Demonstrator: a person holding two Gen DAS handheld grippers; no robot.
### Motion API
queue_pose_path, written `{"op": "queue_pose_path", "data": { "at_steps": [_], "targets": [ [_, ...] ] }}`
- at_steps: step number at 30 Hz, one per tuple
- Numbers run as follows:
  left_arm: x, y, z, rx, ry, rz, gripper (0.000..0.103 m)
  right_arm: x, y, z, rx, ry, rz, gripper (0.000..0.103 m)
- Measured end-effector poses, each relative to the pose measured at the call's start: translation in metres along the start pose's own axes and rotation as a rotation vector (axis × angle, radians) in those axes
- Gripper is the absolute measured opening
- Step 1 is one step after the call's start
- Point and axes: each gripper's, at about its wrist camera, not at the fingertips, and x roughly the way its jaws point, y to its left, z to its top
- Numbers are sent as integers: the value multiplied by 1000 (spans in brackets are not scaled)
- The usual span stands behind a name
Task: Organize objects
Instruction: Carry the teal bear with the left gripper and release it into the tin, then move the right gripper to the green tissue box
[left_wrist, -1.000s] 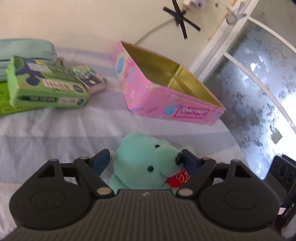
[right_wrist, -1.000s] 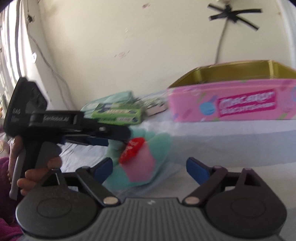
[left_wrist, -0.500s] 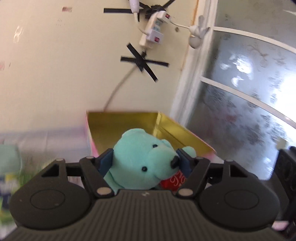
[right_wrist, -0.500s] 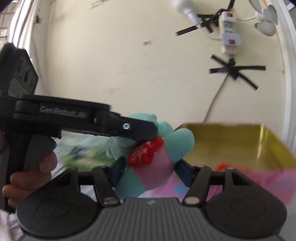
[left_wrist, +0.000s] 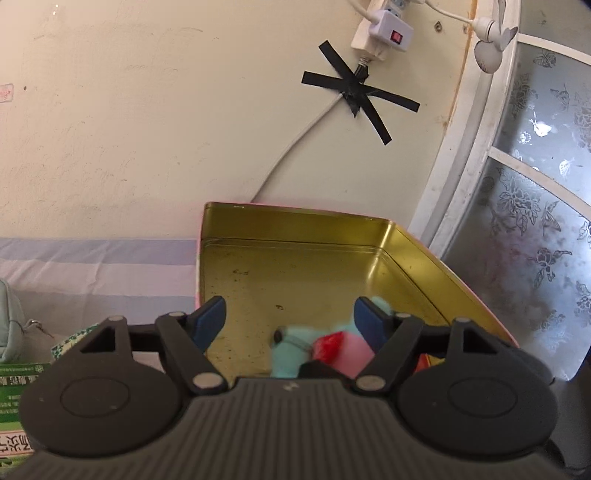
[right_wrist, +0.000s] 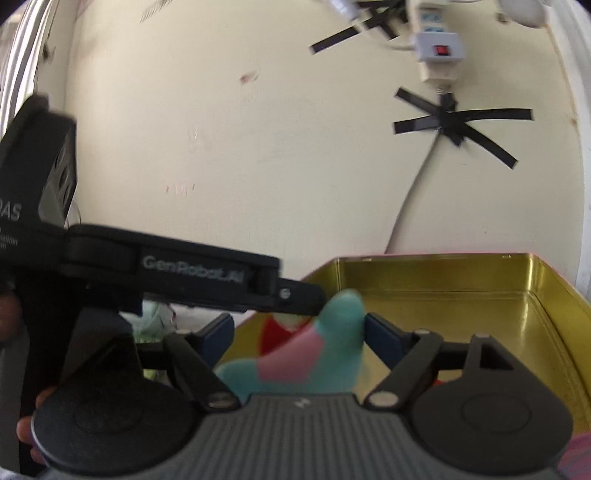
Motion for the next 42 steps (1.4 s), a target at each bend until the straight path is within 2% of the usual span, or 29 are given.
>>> {"op": "queue_pose_path", "data": {
  "at_steps": [4,6,9,11,14,15,18,20,23,25,28,30,34,36,39,42],
  "targets": [
    [-5,-5,-3,19,-18,37,79,-7,-11,-5,25,-8,15,83],
    [-5,-7,-6,24,-21,49,80,-9,-16,-2,22,-8,-10,83],
    [-17,-2,-8,-43,-54,36,81,-18,-15,4,-20,-27,-44,83],
    [-37,3,-6,-99,-93,36,81,-32,-10,7,-72,-114,-103,85],
    [-71,15,-4,-145,-131,14,81,-53,-10,12,-74,-263,-149,96],
    [-80,18,-4,-144,-129,16,80,-55,-9,13,-69,-309,-183,101],
    [-102,24,-14,-99,-80,50,81,-45,-1,24,-149,-358,-259,103],
    [-116,32,-29,-85,-53,67,81,-24,6,28,-253,-337,-294,103],
    [-133,50,-51,-93,-8,89,81,19,7,24,-362,-168,-373,103],
    [-143,64,-63,-105,11,106,81,33,10,13,-435,-100,-408,98],
    [-158,87,-74,-144,19,137,81,37,26,1,-567,-98,-436,100],
    [-167,101,-78,-175,16,153,81,37,34,-2,-590,-48,-431,98],
    [-190,126,-85,-212,-20,169,81,5,37,-10,-567,-64,-431,99],
    [-199,137,-91,-225,-34,186,85,-14,37,-13,-557,-82,-441,101],
    [-207,159,-99,-262,-37,197,85,-35,43,0,-474,-121,-467,102],
    [-211,176,-103,-293,-53,225,85,-63,77,25,-339,-237,-367,103]
  ]
}}
